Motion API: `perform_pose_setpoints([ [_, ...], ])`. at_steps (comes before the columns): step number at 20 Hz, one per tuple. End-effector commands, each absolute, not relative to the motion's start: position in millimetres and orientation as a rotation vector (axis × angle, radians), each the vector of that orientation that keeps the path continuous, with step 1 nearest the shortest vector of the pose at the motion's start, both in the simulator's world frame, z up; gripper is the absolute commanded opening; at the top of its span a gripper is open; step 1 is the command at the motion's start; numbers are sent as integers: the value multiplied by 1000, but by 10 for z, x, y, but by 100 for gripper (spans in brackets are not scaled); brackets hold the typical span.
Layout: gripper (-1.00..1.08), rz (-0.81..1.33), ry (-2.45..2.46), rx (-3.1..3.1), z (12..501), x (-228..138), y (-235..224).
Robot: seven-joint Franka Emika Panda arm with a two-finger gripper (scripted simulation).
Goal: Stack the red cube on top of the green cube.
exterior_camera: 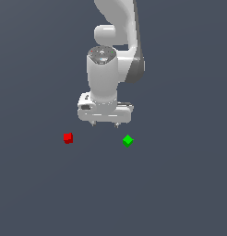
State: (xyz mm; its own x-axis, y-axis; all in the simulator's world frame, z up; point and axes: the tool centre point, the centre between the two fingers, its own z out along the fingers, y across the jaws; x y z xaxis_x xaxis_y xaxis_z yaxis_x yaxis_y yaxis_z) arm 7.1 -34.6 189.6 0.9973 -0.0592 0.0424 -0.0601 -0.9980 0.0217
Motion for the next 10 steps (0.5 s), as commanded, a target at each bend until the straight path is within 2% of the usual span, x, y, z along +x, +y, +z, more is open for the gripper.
perform_pose_setpoints([
  [1,100,65,-93,3117,1896,71,-346],
  [10,100,60,-59,3119,1803,24,-510],
])
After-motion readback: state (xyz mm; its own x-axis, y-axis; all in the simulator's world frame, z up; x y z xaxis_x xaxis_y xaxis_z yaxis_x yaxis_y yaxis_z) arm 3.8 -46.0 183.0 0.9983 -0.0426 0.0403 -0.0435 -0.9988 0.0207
